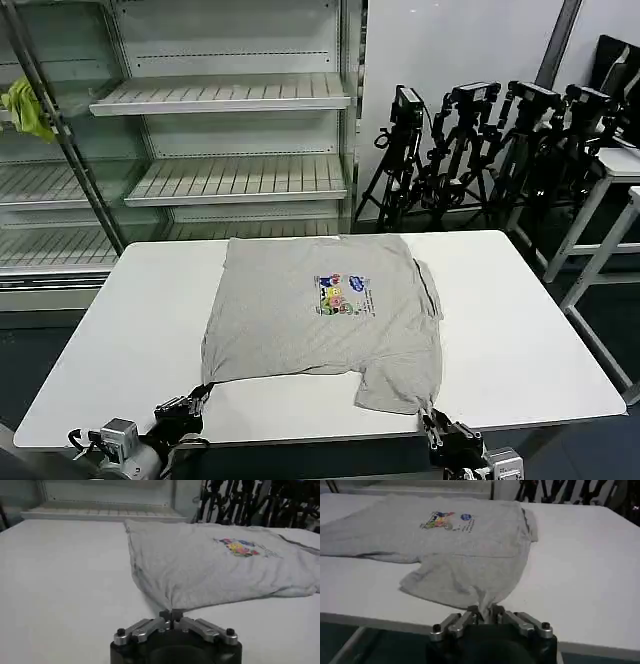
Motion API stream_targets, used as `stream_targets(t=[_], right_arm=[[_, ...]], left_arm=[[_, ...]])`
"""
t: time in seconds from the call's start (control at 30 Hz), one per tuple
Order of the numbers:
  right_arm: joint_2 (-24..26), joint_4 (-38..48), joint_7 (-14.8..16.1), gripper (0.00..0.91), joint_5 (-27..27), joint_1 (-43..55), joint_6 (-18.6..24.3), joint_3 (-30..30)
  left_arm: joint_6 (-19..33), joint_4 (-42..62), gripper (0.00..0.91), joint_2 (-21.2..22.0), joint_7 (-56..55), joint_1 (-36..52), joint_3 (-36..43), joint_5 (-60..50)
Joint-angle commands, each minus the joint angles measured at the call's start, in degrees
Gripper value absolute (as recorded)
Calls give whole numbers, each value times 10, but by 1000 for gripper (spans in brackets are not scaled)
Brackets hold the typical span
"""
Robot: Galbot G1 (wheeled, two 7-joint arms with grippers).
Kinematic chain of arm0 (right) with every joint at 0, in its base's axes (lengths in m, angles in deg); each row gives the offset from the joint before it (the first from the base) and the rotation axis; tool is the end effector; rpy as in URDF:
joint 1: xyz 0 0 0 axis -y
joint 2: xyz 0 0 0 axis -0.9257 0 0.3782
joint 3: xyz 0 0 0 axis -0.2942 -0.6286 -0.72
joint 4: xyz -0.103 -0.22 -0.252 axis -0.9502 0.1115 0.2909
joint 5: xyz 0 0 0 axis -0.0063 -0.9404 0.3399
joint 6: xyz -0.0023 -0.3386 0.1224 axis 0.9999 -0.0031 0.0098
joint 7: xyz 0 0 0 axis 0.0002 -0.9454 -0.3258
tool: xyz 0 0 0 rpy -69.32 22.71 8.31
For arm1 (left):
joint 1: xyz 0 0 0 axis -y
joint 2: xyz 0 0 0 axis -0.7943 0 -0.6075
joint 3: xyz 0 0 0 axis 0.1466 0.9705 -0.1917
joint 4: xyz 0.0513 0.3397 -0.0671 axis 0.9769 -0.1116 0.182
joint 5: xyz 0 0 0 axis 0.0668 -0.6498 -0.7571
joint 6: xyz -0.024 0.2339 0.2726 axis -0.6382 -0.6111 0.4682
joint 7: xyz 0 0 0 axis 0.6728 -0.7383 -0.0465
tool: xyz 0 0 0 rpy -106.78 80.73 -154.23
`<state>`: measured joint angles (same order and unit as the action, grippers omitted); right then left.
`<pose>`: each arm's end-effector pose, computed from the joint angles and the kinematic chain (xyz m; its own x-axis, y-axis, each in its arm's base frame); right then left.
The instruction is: Fold and organize the clothes.
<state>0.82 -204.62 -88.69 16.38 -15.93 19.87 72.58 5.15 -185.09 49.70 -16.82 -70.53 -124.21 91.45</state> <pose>0.1362 -0.0298 -0.2334 -0.7903 -0.1576 0.5921 -0.2236 0.9739 -0.0393 0.1840 0.0983 -0.2637 -0.8512 0.2090 0.4813 0.1912 0.9777 -0.0865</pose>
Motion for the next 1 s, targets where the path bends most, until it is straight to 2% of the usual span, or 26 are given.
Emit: stream_targets(t=[0.03,0.3,0.73,1.0], right_arm=[[2,-2,8,0,-10,-3,5,0],[17,-22,10,0,-9,-19,5,23],[118,-97,6,0,39,-115,0,171],[140,-141,-3,0,51,-168,-7,221]], left_arm=[[3,-2,50,-1,5,-2,-4,-7],[3,-19,50,-16,12,-21,-19,-12],[9,-59,50,-75,13,-109,-67,-7],[13,-88,50,-90,13,-148,-87,-7]])
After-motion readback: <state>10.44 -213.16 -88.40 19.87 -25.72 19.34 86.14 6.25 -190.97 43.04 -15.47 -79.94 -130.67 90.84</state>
